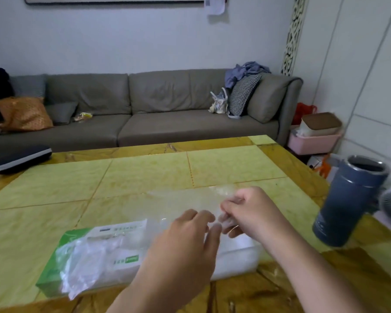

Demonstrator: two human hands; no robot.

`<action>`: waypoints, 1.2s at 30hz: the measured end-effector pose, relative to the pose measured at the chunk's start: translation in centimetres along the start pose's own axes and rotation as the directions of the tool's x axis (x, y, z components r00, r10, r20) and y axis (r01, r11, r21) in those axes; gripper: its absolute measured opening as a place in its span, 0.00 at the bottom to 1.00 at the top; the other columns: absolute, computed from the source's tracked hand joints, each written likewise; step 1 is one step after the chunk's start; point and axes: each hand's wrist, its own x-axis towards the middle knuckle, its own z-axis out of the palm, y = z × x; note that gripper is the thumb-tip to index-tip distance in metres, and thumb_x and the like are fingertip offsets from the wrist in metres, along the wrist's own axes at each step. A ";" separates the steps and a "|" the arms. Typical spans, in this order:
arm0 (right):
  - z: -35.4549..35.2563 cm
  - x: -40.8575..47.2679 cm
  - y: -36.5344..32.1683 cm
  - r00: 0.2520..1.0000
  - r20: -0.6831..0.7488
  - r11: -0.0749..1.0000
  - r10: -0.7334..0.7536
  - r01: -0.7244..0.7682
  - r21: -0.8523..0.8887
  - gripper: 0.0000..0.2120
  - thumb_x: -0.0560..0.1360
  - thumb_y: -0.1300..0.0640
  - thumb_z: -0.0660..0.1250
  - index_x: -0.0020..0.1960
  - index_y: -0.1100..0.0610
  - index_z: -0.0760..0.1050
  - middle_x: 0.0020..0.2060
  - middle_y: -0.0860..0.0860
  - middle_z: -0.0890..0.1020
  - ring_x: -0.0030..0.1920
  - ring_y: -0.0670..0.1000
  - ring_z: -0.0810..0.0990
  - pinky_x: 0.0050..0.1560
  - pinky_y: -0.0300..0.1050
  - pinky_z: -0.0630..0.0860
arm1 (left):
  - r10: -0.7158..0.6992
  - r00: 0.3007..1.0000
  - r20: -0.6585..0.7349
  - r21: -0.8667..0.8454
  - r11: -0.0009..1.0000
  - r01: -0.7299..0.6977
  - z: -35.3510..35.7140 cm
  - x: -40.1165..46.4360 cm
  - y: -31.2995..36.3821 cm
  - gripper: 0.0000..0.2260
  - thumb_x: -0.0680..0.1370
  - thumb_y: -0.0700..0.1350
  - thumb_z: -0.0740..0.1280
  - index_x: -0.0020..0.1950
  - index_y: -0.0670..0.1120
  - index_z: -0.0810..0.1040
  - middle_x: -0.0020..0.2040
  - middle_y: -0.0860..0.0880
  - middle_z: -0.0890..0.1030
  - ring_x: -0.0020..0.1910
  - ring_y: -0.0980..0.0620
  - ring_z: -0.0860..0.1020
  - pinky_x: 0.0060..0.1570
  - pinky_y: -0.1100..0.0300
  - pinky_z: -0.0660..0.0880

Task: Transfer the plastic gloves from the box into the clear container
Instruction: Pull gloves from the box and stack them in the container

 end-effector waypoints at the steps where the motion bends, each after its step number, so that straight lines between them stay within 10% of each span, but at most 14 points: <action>1: -0.1 0.4 0.5 1.000 0.005 1.000 0.019 -0.019 -0.009 0.06 0.80 0.66 0.65 0.46 0.67 0.78 0.32 0.58 0.85 0.29 0.58 0.84 0.32 0.52 0.82 | -0.047 0.999 -0.010 -0.017 0.999 0.047 0.1 0.5 -0.7 0.11 0.83 0.56 0.57 0.61 0.59 0.74 0.53 0.59 0.77 0.49 0.57 0.77 0.51 0.54 0.77; 6: -0.5 1.2 1.5 1.000 -0.027 0.957 -0.006 -0.002 -0.291 0.09 0.81 0.63 0.63 0.43 0.62 0.79 0.32 0.56 0.86 0.26 0.53 0.84 0.26 0.43 0.78 | -0.256 0.924 0.285 0.035 0.966 0.257 0.7 2.8 -3.1 0.18 0.81 0.51 0.65 0.72 0.56 0.72 0.53 0.60 0.80 0.44 0.59 0.80 0.42 0.63 0.76; 10: -0.4 1.7 1.7 0.995 -0.070 0.841 -0.067 0.018 -0.542 0.07 0.77 0.67 0.65 0.43 0.67 0.80 0.35 0.58 0.85 0.28 0.54 0.86 0.27 0.54 0.81 | -0.294 0.786 0.543 0.143 0.955 0.258 1.3 4.5 -3.4 0.25 0.78 0.52 0.70 0.75 0.56 0.69 0.62 0.56 0.80 0.53 0.56 0.81 0.51 0.62 0.78; 18: -0.6 0.1 -0.2 0.985 -0.105 0.611 -0.135 -0.001 -0.792 0.08 0.73 0.68 0.66 0.45 0.56 0.75 0.43 0.52 0.78 0.36 0.56 0.79 0.30 0.46 0.75 | -0.308 0.671 0.674 0.242 0.951 0.193 3.6 6.0 -3.2 0.24 0.77 0.43 0.67 0.74 0.56 0.72 0.54 0.53 0.81 0.48 0.50 0.83 0.38 0.60 0.77; 23: 0.5 -1.4 -2.5 0.931 0.001 0.646 -0.366 0.255 -0.719 0.10 0.71 0.67 0.62 0.41 0.52 0.76 0.40 0.47 0.79 0.39 0.52 0.78 0.37 0.50 0.79 | -0.277 0.661 0.698 0.235 0.960 0.154 3.7 6.2 -3.4 0.31 0.68 0.52 0.81 0.68 0.52 0.74 0.47 0.54 0.78 0.40 0.52 0.76 0.34 0.61 0.69; 29: 2.7 0.0 -0.2 0.962 0.273 0.547 0.022 0.217 -0.809 0.12 0.79 0.59 0.63 0.37 0.56 0.72 0.36 0.51 0.74 0.31 0.52 0.71 0.32 0.44 0.68 | -0.233 0.674 0.701 0.277 0.960 0.043 3.4 6.0 -3.8 0.23 0.77 0.41 0.70 0.71 0.53 0.74 0.45 0.53 0.78 0.43 0.50 0.77 0.39 0.61 0.72; 32: 2.7 0.9 1.0 0.962 0.257 0.469 0.090 0.187 -0.863 0.05 0.77 0.61 0.65 0.48 0.58 0.81 0.40 0.50 0.74 0.35 0.52 0.73 0.35 0.44 0.68 | -0.226 0.666 0.711 0.263 0.964 0.046 2.5 6.1 -3.7 0.26 0.79 0.39 0.64 0.76 0.53 0.69 0.63 0.50 0.79 0.60 0.47 0.78 0.51 0.59 0.74; 36: 3.4 1.1 0.9 0.942 0.260 0.439 0.210 0.147 -0.886 0.11 0.75 0.63 0.66 0.55 0.56 0.83 0.43 0.51 0.80 0.34 0.52 0.76 0.34 0.43 0.71 | -0.257 0.822 0.507 0.241 0.959 0.151 1.7 6.0 -2.9 0.18 0.80 0.42 0.61 0.68 0.53 0.75 0.64 0.50 0.77 0.58 0.47 0.79 0.52 0.54 0.79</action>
